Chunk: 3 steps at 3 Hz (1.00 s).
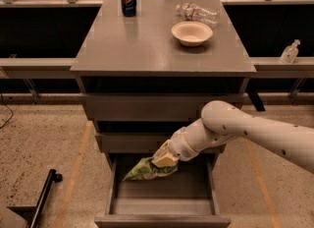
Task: Place green jalapeno chip bag into bottom drawer
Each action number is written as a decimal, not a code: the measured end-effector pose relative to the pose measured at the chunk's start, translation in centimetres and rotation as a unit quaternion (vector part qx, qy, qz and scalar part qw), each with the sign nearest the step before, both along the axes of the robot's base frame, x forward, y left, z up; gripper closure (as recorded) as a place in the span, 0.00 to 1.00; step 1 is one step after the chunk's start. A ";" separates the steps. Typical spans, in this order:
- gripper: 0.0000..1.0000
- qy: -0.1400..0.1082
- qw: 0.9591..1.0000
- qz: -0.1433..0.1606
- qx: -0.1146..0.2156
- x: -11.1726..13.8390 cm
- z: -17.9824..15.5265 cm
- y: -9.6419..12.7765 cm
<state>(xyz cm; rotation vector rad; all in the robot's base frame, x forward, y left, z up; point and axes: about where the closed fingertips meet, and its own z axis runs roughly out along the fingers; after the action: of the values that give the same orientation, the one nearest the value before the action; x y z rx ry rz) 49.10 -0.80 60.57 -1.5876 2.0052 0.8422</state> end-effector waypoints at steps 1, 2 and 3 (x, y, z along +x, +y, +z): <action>1.00 0.031 0.999 -0.010 0.010 -0.1 -6.4 0.3; 1.00 0.043 0.999 -0.011 0.014 -0.5 -7.8 0.5; 1.00 0.054 0.998 -0.006 0.008 -0.5 -9.3 1.1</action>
Offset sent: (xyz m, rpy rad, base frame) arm -0.0014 0.0031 -0.0613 0.0197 0.0600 -0.0196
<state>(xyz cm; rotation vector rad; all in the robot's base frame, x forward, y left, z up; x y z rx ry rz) 48.56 0.33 51.30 -1.5488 2.0747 0.9568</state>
